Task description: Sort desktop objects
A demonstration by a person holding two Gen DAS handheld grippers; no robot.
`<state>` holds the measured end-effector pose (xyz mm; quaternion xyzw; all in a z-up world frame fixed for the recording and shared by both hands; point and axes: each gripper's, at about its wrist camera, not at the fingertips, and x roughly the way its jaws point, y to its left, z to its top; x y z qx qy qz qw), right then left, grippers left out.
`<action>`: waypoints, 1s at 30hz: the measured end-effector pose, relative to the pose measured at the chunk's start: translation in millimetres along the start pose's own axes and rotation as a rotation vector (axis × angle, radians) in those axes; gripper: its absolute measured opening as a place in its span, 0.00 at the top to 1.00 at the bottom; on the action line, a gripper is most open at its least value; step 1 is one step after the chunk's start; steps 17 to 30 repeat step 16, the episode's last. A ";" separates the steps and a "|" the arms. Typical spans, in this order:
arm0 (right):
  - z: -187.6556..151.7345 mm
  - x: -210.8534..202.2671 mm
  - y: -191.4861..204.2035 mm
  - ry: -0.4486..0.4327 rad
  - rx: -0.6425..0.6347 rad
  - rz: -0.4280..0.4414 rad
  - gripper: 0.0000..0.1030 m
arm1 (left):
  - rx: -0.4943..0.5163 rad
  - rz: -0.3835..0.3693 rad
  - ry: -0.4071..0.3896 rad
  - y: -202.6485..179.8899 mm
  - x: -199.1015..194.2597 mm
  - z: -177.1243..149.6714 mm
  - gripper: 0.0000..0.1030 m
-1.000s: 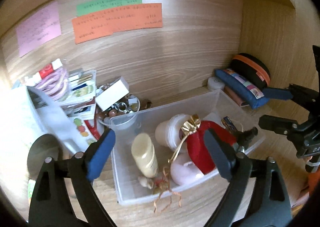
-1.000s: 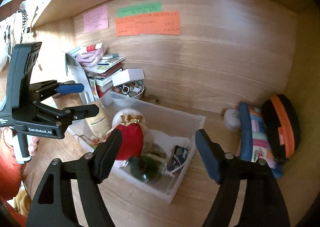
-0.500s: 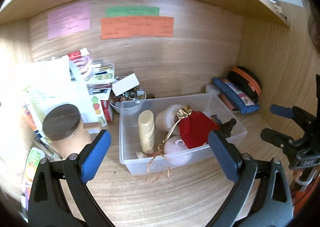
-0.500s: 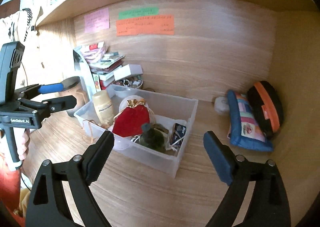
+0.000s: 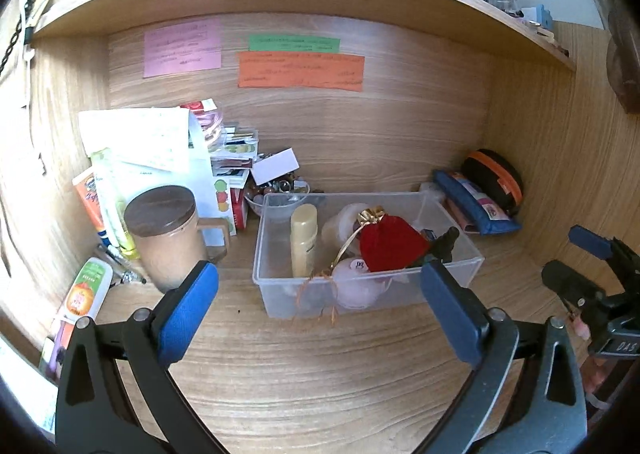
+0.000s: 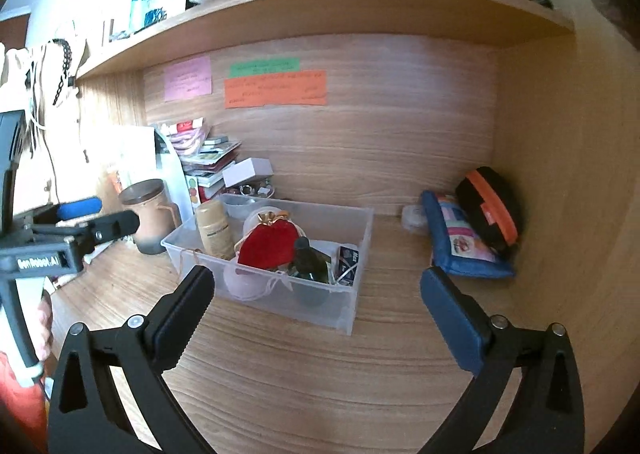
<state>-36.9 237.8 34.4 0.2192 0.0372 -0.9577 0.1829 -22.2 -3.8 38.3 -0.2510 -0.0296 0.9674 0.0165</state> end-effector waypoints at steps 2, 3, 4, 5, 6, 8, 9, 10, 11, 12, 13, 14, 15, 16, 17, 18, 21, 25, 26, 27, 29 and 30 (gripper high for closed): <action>-1.4 -4.4 -0.4 -0.010 0.019 -0.004 0.00 | -0.006 0.005 -0.007 -0.4 -1.4 -4.6 0.01; -2.1 -6.0 -0.5 -0.015 0.025 -0.007 0.00 | -0.008 0.009 -0.007 -1.2 -1.3 -6.8 0.01; -2.1 -6.7 -0.5 -0.019 0.031 -0.010 0.00 | -0.005 0.014 -0.008 -2.6 -1.2 -9.1 0.01; -2.3 -6.8 -0.5 -0.019 0.035 -0.008 0.00 | -0.001 0.016 -0.010 -3.7 -1.1 -10.5 0.01; -2.5 -6.3 -0.5 -0.017 0.037 -0.005 0.00 | 0.005 0.019 -0.011 -5.0 -0.7 -12.0 0.01; -3.4 -6.3 0.4 -0.013 0.035 -0.010 0.00 | 0.014 0.018 -0.007 -8.4 1.7 -14.0 0.01; -3.4 -5.4 0.6 -0.012 0.032 -0.014 0.00 | 0.013 0.015 -0.006 -9.2 1.9 -14.5 0.01; -3.6 -4.2 0.9 -0.008 0.030 -0.015 0.00 | 0.012 0.007 -0.002 -9.9 3.5 -14.9 0.01; -3.5 -3.2 1.0 -0.006 0.029 -0.014 0.00 | 0.013 0.003 -0.001 -10.0 4.4 -14.9 0.01; -3.4 -2.0 1.3 -0.004 0.028 -0.014 0.00 | 0.016 0.002 -0.001 -11.2 5.8 -15.0 0.01; -3.4 -1.5 1.3 -0.003 0.026 -0.014 0.00 | 0.019 0.002 -0.003 -11.7 6.6 -15.1 0.01; -3.3 -0.6 1.4 -0.001 0.025 -0.014 0.00 | 0.024 0.004 -0.004 -12.9 7.7 -15.0 0.01; -3.2 0.7 1.3 0.001 0.024 -0.014 0.00 | 0.026 0.003 -0.004 -13.0 8.2 -14.7 0.01; -3.5 1.5 1.5 0.002 0.023 -0.015 0.00 | 0.027 0.000 -0.004 -13.9 9.3 -14.5 0.01; -3.5 1.5 1.5 0.002 0.023 -0.015 0.00 | 0.027 0.000 -0.004 -13.9 9.3 -14.5 0.01; -3.5 1.5 1.5 0.002 0.023 -0.015 0.00 | 0.027 0.000 -0.004 -13.9 9.3 -14.5 0.01; -3.5 1.5 1.5 0.002 0.023 -0.015 0.00 | 0.027 0.000 -0.004 -13.9 9.3 -14.5 0.01; -3.5 1.5 1.5 0.002 0.023 -0.015 0.00 | 0.027 0.000 -0.004 -13.9 9.3 -14.5 0.01; -3.5 1.5 1.5 0.002 0.023 -0.015 0.00 | 0.027 0.000 -0.004 -13.9 9.3 -14.5 0.01; -3.5 1.5 1.5 0.002 0.023 -0.015 0.00 | 0.027 0.000 -0.004 -13.9 9.3 -14.5 0.01; -3.5 1.5 1.5 0.002 0.023 -0.015 0.00 | 0.027 0.000 -0.004 -13.9 9.3 -14.5 0.01; -3.5 1.5 1.5 0.002 0.023 -0.015 0.00 | 0.027 0.000 -0.004 -13.9 9.3 -14.5 0.01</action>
